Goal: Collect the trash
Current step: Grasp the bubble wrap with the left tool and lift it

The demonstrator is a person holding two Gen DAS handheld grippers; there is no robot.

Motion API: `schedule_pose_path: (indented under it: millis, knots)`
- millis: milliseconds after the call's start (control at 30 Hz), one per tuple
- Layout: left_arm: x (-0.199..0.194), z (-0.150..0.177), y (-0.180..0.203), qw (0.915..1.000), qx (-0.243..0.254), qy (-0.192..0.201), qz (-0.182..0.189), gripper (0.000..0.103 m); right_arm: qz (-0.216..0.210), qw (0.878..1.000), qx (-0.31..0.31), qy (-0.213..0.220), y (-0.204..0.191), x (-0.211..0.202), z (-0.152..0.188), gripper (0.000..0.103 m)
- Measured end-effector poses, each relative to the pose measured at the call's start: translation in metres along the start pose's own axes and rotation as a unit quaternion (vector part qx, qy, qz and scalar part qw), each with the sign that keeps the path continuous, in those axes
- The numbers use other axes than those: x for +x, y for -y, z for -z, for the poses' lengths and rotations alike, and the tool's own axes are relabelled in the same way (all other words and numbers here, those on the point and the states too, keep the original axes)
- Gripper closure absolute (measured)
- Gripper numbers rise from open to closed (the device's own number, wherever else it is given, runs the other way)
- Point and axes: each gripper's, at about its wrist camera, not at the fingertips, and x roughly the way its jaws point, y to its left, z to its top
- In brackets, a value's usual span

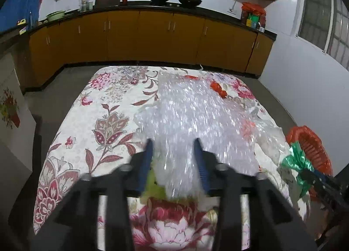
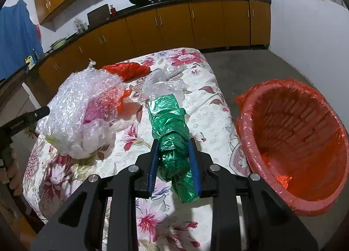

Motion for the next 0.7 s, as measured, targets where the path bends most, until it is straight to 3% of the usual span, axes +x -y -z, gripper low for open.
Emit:
schedule_pose_path:
  millis: [133,233,300,367,400,467,700]
  knots:
    - [0.008,-0.007,0.004,1.0000,0.007,-0.006,0.000,0.049,0.001,1.000,-0.001,-0.002,0.000,0.001,0.000,0.076]
    - [0.018,-0.012,0.006,0.9999,0.009,-0.014,-0.003,0.049,0.001,1.000,-0.001,-0.003,-0.001,0.002,0.000,0.076]
    - [0.022,-0.013,0.008,0.9998,0.008,-0.021,0.000,0.055,0.001,1.000,-0.004,-0.003,-0.002,0.002,0.001,0.076]
    - [0.023,-0.013,0.012,0.9997,0.016,-0.021,0.001,0.089,0.002,1.000,-0.005,-0.004,-0.002,0.002,0.001,0.076]
    - [0.023,-0.012,0.015,0.9995,0.024,-0.020,0.005,0.094,0.002,1.000,-0.005,-0.004,-0.002,0.002,0.001,0.076]
    - [0.020,-0.010,0.019,0.9993,0.035,-0.013,0.007,0.099,0.002,1.000,-0.004,-0.005,-0.003,0.002,0.002,0.076]
    - [-0.008,-0.016,0.019,0.9987,0.033,0.033,0.021,0.100,0.002,1.000,-0.006,0.006,-0.003,-0.009,0.001,0.076]
